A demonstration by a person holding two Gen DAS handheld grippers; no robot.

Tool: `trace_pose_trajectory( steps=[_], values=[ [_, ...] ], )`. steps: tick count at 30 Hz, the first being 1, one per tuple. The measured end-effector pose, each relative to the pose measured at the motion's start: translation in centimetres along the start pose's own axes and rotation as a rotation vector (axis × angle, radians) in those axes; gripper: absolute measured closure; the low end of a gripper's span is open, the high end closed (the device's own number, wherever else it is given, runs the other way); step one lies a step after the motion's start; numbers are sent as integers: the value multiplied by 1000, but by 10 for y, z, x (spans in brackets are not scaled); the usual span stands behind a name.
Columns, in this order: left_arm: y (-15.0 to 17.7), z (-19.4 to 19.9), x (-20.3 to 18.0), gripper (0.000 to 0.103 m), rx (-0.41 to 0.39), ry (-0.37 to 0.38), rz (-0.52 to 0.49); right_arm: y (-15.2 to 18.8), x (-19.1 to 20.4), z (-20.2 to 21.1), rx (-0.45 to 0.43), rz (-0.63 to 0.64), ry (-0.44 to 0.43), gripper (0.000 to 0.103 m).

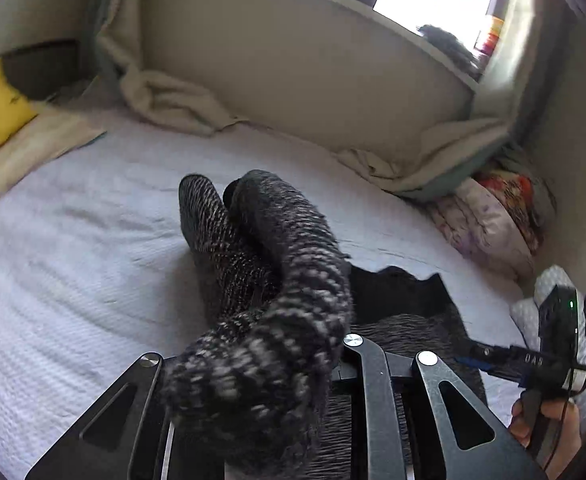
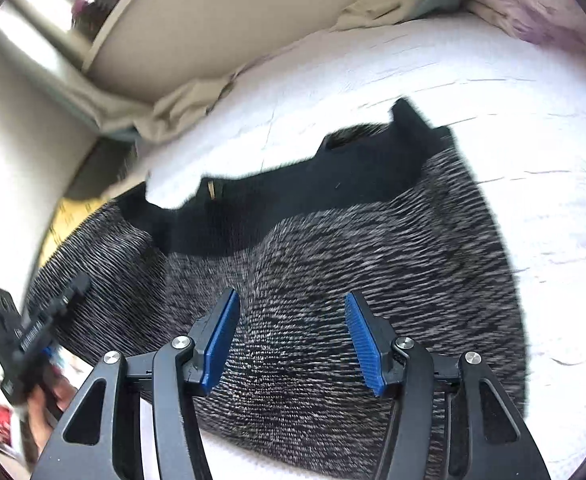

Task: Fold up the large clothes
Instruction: 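Close the left tool on the folded jacket edge, then lift the jacket edge with the left tool and fold it over the bundle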

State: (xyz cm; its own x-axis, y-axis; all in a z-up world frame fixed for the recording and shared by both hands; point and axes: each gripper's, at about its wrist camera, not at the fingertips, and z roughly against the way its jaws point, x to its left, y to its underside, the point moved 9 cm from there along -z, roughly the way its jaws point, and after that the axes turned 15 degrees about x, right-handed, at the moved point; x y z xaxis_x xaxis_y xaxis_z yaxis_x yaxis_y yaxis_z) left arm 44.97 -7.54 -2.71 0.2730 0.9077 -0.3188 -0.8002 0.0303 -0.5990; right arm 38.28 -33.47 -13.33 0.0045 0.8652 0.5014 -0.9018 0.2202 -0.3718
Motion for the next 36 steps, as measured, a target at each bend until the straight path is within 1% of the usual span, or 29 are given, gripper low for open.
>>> trace_pose_trajectory(
  steps=[2,4,7,8,9,10,11,13,15,17,21,23,25,26,28,29,30,31,33,34,36],
  values=[
    [3,-4,-32,79,1,-3,-62,-1,-6,15,-18,-39,-60,49],
    [15,-14,-69,79,10,-13,-137,0,-12,25,-26,-80,-126,47],
    [45,-31,-113,79,19,-47,-265,2,-22,33,-31,-181,-279,35],
    [54,-38,-124,79,25,-57,-298,1,-22,33,-27,-203,-317,29],
    [63,-44,-131,79,34,-61,-321,0,-22,31,-15,-229,-380,25],
    [69,-49,-137,79,43,-57,-331,2,-19,25,11,-245,-445,24],
    [75,-54,-139,79,53,-50,-333,1,-15,19,43,-252,-491,24],
    [82,-60,-141,79,62,-47,-328,2,-8,6,100,-258,-538,23],
    [82,-61,-140,79,58,-49,-323,2,1,-10,144,-244,-539,23],
    [81,-58,-137,79,52,-44,-321,-6,10,-23,156,-229,-532,23],
    [84,-54,-130,79,43,-48,-346,-29,27,-31,108,-155,-511,23],
    [87,-53,-132,79,41,-45,-356,-42,35,-44,108,-120,-456,23],
    [88,-55,-138,79,40,-42,-366,-54,41,-59,132,-110,-411,27],
    [88,-55,-140,79,37,-44,-372,-61,44,-66,140,-107,-391,31],
    [89,-55,-140,79,33,-49,-391,-72,53,-74,160,-86,-374,43],
    [89,-55,-140,79,30,-59,-401,-77,63,-81,187,-57,-369,61],
    [89,-55,-140,79,36,-68,-408,-79,68,-87,212,-37,-344,78],
    [89,-54,-140,79,37,-71,-410,-80,73,-91,233,-13,-309,81],
    [85,-48,-142,79,35,-58,-407,-82,79,-88,231,14,-266,84],
    [83,-43,-146,79,26,-53,-414,-83,84,-78,217,46,-252,85],
    [80,-35,-156,79,8,-43,-433,-87,90,-62,189,82,-257,85]
  ],
)
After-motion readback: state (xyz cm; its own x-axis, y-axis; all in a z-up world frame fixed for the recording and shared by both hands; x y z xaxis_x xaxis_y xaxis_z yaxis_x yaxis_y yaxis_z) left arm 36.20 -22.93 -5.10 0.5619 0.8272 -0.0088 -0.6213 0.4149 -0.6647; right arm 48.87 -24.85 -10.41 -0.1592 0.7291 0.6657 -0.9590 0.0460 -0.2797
